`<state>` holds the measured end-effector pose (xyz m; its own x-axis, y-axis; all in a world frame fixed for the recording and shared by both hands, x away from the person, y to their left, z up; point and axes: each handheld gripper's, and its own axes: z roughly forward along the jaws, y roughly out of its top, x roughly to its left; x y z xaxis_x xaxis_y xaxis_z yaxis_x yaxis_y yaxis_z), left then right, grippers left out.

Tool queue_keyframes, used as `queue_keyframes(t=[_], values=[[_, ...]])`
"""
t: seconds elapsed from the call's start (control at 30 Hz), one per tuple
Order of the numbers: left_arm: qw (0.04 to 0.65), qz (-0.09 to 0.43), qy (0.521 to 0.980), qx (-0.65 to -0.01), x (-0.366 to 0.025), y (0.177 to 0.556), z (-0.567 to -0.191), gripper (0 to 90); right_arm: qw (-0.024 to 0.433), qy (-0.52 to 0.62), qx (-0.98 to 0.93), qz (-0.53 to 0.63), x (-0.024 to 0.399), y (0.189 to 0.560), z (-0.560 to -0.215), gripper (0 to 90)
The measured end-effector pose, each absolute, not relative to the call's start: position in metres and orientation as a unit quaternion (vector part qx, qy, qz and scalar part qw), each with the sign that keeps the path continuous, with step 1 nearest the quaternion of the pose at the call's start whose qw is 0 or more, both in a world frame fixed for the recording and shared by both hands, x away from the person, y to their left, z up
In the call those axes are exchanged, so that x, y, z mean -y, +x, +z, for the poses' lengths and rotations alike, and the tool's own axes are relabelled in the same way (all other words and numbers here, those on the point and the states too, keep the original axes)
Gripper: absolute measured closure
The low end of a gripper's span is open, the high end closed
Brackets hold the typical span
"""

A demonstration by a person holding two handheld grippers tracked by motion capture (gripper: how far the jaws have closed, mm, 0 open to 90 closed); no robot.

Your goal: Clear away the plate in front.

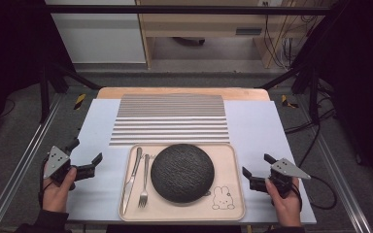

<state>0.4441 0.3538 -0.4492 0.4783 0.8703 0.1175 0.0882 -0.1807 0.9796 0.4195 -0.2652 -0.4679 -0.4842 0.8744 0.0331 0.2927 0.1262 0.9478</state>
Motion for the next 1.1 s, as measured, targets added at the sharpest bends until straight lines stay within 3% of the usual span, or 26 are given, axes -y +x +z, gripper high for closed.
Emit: queue_keyframes(t=[1.1], values=[[0.553, 0.338, 0.687, -0.329, -0.329, 0.431, -0.459, 1.9, 0.285, 0.417, -0.697, 0.509, 0.265, 0.420, -0.468, 3.6]])
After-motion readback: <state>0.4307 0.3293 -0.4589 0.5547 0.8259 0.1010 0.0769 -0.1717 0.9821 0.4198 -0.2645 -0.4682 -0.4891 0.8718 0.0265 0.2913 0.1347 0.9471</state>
